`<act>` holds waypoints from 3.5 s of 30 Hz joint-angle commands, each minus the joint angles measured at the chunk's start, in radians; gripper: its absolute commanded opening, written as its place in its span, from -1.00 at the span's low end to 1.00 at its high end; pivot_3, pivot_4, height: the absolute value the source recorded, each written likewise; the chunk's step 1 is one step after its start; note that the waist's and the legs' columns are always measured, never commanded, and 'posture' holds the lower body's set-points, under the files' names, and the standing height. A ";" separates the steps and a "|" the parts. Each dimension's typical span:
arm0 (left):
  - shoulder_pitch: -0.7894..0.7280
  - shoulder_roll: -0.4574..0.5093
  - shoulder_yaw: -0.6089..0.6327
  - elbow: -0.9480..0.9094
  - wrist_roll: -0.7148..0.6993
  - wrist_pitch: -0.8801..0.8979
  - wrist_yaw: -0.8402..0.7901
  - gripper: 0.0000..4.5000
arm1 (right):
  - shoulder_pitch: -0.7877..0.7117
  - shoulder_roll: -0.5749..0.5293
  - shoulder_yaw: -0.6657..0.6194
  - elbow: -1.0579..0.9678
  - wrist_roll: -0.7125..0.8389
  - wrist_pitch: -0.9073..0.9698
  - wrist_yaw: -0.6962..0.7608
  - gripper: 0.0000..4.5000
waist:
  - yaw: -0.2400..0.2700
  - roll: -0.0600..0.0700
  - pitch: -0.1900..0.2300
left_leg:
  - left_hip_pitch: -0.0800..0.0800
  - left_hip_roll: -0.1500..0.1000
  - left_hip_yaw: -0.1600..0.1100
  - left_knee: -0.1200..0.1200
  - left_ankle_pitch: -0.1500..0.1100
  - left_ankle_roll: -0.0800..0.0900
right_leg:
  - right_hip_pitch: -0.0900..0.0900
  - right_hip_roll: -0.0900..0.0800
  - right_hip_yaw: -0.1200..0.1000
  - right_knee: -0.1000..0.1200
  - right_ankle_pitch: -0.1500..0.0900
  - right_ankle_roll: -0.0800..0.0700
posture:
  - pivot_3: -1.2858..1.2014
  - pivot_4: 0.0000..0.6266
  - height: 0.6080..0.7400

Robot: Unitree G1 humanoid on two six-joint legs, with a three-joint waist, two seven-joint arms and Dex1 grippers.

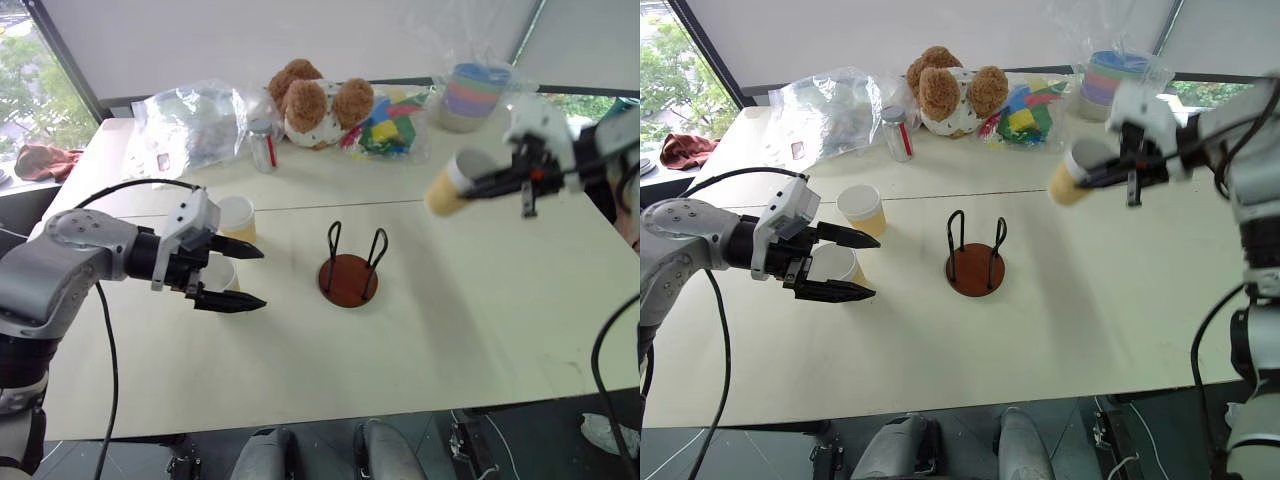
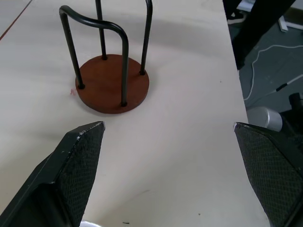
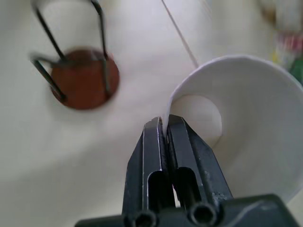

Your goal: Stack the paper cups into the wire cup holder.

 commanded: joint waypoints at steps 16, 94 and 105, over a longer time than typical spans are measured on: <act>0.035 -0.011 0.026 -0.022 0.008 -0.024 0.031 1.00 | -0.006 0.108 0.159 -0.198 0.181 0.038 0.028 -0.97 | 0.003 -0.004 -0.001 | 0.000 -0.004 0.000 0.003 -0.003 0.005 | 0.000 -0.005 -0.001 0.007 0.000 0.000 | 0.03 -0.52 1.00; -0.487 0.045 -0.362 0.491 0.362 -0.599 -0.307 -0.98 | 0.627 0.144 -0.503 -0.718 0.604 0.521 -0.774 0.76 | 0.017 -0.013 0.000 | -0.002 -0.003 0.000 0.005 -0.003 0.006 | 0.001 -0.004 -0.003 0.008 0.000 0.001 | 0.03 -0.52 1.00; -1.114 -0.213 -0.781 0.879 -0.012 -0.756 -0.307 -0.98 | 0.754 0.066 -0.639 -0.716 0.569 0.490 -0.835 0.76 | 0.026 -0.011 -0.001 | -0.005 -0.005 0.000 0.016 -0.007 0.013 | 0.002 -0.006 -0.001 0.008 -0.002 0.003 | 0.03 -0.52 1.00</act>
